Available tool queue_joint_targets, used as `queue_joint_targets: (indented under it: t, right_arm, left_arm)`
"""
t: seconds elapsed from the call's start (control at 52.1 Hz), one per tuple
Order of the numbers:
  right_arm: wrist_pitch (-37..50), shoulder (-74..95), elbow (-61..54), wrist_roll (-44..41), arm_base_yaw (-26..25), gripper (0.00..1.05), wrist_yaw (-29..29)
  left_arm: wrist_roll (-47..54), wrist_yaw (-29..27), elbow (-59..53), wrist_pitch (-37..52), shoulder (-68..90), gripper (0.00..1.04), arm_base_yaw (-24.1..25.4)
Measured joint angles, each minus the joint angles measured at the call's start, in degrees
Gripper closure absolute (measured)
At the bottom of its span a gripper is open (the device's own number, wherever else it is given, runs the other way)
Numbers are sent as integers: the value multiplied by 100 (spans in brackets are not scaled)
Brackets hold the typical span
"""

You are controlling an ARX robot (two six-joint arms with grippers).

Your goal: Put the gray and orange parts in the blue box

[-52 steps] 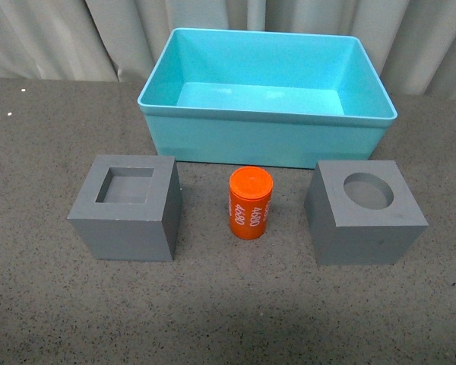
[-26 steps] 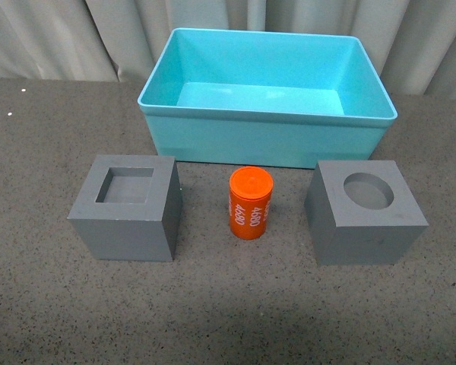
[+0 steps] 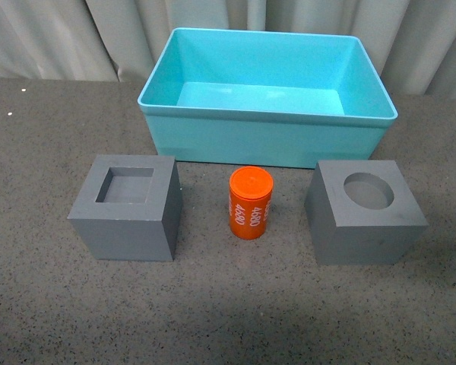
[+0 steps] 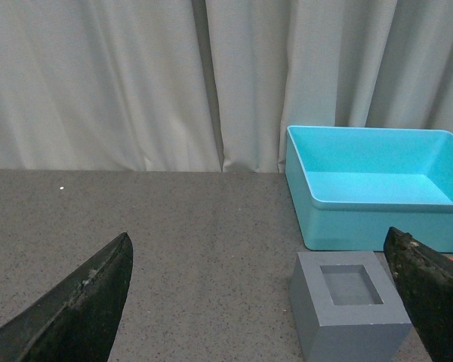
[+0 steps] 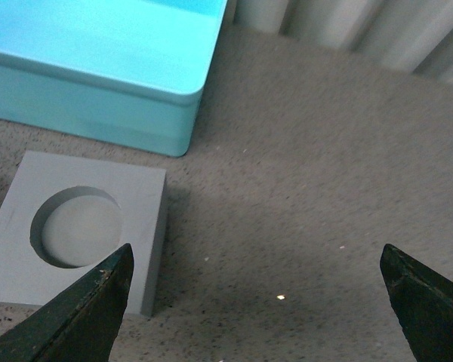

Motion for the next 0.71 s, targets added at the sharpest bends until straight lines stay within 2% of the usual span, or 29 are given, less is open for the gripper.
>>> queue_joint_targets:
  t: [0.134,0.288,0.403,0.537,0.709]
  right_arm:
    - [-247,817,487,365,42,10,-111]
    - [-573,1672,1056,776,168,10,-487]
    - [-769,2118,1311,938,264,10,-446]
    - [-968,2396,1561,1147,284,35,-374]
    - [-1049,2433,1609,1270,284,57,-407]
  left_arm:
    - [0,-2,0,0,0,7,0]
    - [0,0,0,0,0,7,0]
    - [0,-2,0,0,-2,7,0]
    - [0,-2,0,0,0,7,0]
    - [0,-2,0,0,0,7,0]
